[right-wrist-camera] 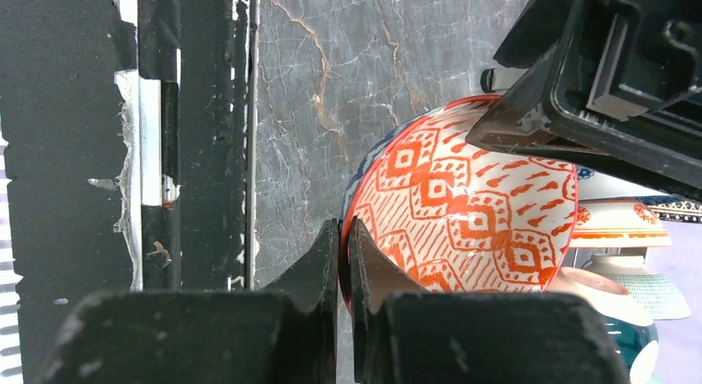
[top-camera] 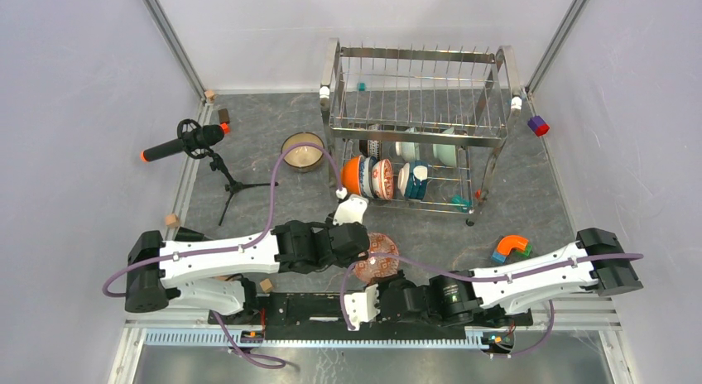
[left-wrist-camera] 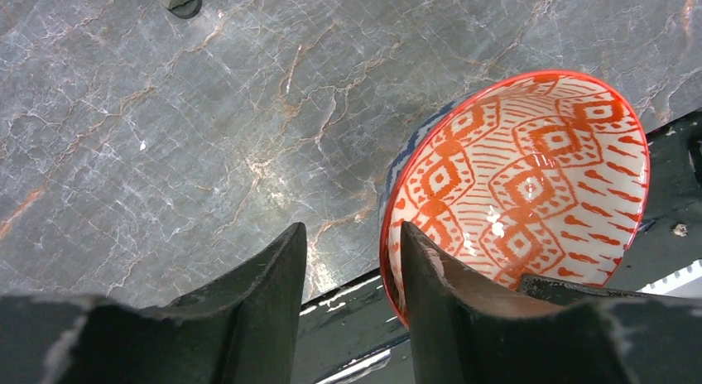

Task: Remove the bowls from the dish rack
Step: Place the bowl at the center of the board.

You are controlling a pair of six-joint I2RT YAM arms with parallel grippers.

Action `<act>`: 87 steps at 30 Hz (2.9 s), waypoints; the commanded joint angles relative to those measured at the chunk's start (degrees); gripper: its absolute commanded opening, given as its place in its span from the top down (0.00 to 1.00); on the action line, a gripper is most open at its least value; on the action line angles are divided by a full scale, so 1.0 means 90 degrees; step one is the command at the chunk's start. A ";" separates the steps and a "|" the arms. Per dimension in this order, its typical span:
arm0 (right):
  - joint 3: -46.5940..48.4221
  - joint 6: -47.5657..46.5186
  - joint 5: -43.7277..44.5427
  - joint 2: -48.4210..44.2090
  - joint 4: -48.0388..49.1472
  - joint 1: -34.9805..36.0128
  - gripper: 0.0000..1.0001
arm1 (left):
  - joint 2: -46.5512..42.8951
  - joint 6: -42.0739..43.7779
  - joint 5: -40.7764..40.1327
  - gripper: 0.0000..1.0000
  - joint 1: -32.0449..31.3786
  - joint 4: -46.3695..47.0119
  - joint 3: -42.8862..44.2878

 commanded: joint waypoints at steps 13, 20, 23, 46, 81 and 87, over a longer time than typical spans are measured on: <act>0.0327 -0.0029 0.0273 0.0084 0.0494 0.0064 1.00 | 0.0075 -0.0342 0.0286 0.88 -0.0106 0.0449 -0.0107; 0.0318 0.0336 0.0227 0.0051 0.0658 0.0065 0.93 | 0.0009 -0.0375 0.0336 0.98 -0.0103 0.0641 -0.0246; 0.0283 0.0629 0.0107 -0.0084 0.0792 0.0064 0.59 | -0.0063 -0.0476 0.0258 0.98 -0.0108 0.0743 -0.0356; -0.0415 0.3776 0.1436 -0.2533 0.1589 -0.1868 0.27 | -0.2617 -0.2211 -0.1718 0.98 -0.0087 -0.0210 -0.1501; 0.0168 0.5090 -0.0487 0.0394 0.1884 -0.2961 0.46 | -0.1798 -0.2876 -0.1313 0.98 -0.0091 -0.0235 -0.1282; -0.0329 0.4362 0.0817 -0.1000 0.1256 -0.2962 0.36 | -0.2168 -0.2689 -0.1546 0.98 -0.0085 -0.0313 -0.1403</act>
